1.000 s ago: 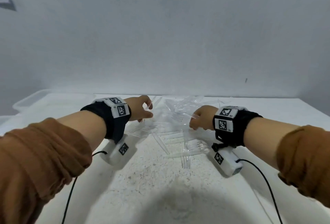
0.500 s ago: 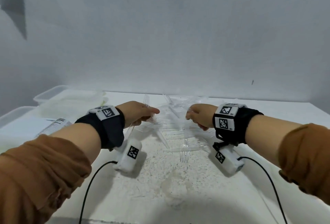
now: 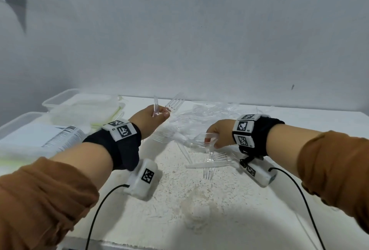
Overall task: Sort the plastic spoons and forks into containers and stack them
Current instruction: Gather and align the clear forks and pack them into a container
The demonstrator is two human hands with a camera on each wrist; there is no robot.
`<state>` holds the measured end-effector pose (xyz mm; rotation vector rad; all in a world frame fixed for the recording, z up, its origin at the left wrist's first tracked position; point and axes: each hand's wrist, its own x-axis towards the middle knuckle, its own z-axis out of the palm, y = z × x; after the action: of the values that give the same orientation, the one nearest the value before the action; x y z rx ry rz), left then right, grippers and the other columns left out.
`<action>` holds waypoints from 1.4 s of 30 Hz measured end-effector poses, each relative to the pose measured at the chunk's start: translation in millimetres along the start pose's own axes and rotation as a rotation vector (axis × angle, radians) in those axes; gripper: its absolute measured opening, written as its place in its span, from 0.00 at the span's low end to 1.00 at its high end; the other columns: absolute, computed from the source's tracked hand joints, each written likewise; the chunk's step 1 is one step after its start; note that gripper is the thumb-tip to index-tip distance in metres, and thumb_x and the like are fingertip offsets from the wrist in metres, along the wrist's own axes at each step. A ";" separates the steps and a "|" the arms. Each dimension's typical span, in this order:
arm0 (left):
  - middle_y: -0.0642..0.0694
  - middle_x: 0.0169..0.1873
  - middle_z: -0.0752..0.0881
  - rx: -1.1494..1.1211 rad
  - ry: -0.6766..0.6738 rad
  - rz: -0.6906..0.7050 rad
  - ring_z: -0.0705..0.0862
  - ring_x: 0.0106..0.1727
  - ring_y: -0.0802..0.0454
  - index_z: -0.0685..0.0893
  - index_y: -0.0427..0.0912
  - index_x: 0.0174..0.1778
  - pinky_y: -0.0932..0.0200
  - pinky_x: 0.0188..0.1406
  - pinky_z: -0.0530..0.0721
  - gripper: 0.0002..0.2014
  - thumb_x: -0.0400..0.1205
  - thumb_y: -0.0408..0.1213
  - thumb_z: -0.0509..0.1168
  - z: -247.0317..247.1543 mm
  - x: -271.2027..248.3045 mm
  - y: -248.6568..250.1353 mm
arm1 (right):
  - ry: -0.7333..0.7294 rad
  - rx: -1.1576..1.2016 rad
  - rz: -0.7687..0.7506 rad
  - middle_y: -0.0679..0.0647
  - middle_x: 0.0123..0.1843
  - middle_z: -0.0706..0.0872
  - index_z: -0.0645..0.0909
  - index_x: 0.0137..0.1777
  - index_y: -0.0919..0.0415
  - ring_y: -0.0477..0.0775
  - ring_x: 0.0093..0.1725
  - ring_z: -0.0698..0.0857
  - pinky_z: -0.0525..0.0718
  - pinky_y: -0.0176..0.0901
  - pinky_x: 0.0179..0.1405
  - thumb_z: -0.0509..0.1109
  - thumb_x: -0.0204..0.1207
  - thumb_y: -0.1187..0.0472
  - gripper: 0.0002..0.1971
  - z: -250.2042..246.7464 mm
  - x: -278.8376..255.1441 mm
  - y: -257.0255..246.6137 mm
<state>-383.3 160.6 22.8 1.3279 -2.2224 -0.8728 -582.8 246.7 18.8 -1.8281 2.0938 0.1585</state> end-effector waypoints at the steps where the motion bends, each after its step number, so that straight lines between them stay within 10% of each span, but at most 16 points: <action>1: 0.43 0.58 0.83 0.033 0.004 -0.012 0.80 0.58 0.39 0.78 0.48 0.62 0.59 0.49 0.71 0.15 0.85 0.51 0.56 0.2 -0.1 0.3 | -0.020 -0.027 -0.003 0.48 0.53 0.84 0.83 0.61 0.50 0.46 0.45 0.79 0.76 0.33 0.38 0.70 0.73 0.65 0.18 0.6 1.6 0.5; 10: 0.51 0.35 0.80 -0.089 0.011 0.102 0.77 0.33 0.56 0.72 0.46 0.39 0.64 0.36 0.70 0.11 0.88 0.40 0.52 14.9 6.9 8.8 | 0.127 -0.015 -0.064 0.50 0.55 0.85 0.83 0.49 0.57 0.52 0.55 0.81 0.74 0.31 0.41 0.72 0.75 0.62 0.05 -6.2 5.4 -2.0; 13: 0.52 0.30 0.76 -0.176 0.064 0.114 0.77 0.29 0.56 0.69 0.49 0.36 0.65 0.33 0.71 0.12 0.87 0.37 0.52 16.5 10.5 13.5 | 0.188 -0.021 -0.015 0.53 0.64 0.84 0.82 0.60 0.62 0.54 0.63 0.80 0.73 0.36 0.54 0.70 0.77 0.60 0.13 -15.6 3.3 4.3; 18: 0.50 0.32 0.74 -0.231 -0.052 0.091 0.70 0.29 0.53 0.73 0.48 0.42 0.61 0.31 0.71 0.07 0.86 0.40 0.56 21.8 7.1 30.5 | 0.194 -0.031 0.180 0.59 0.52 0.81 0.77 0.50 0.64 0.57 0.51 0.79 0.74 0.39 0.47 0.63 0.81 0.56 0.10 -21.8 -10.7 27.5; 26: 0.51 0.28 0.70 0.430 -0.528 0.282 0.67 0.29 0.55 0.67 0.46 0.31 0.63 0.32 0.66 0.18 0.80 0.51 0.64 70.4 -14.1 64.9 | 0.303 0.269 0.331 0.50 0.41 0.83 0.83 0.48 0.58 0.43 0.28 0.73 0.70 0.26 0.25 0.63 0.80 0.56 0.09 -16.4 -61.1 50.6; 36: 0.55 0.36 0.76 0.789 -0.618 0.397 0.75 0.44 0.51 0.67 0.51 0.32 0.60 0.43 0.72 0.18 0.75 0.49 0.72 115.6 -22.4 88.2 | 0.387 0.425 0.400 0.44 0.34 0.80 0.82 0.42 0.57 0.42 0.30 0.72 0.67 0.30 0.30 0.65 0.79 0.46 0.15 1.7 -103.9 59.1; 42: 0.55 0.28 0.70 0.791 -0.594 0.440 0.67 0.30 0.57 0.64 0.49 0.29 0.65 0.29 0.64 0.17 0.77 0.40 0.66 114.9 -25.5 92.4 | 0.444 0.613 0.427 0.46 0.28 0.82 0.75 0.39 0.55 0.43 0.26 0.76 0.72 0.34 0.29 0.64 0.80 0.55 0.09 11.9 -107.0 67.5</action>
<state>-501.2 250.7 3.1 0.8061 -3.3709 -0.2118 -635.6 361.3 33.7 -1.1076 2.4266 -0.7645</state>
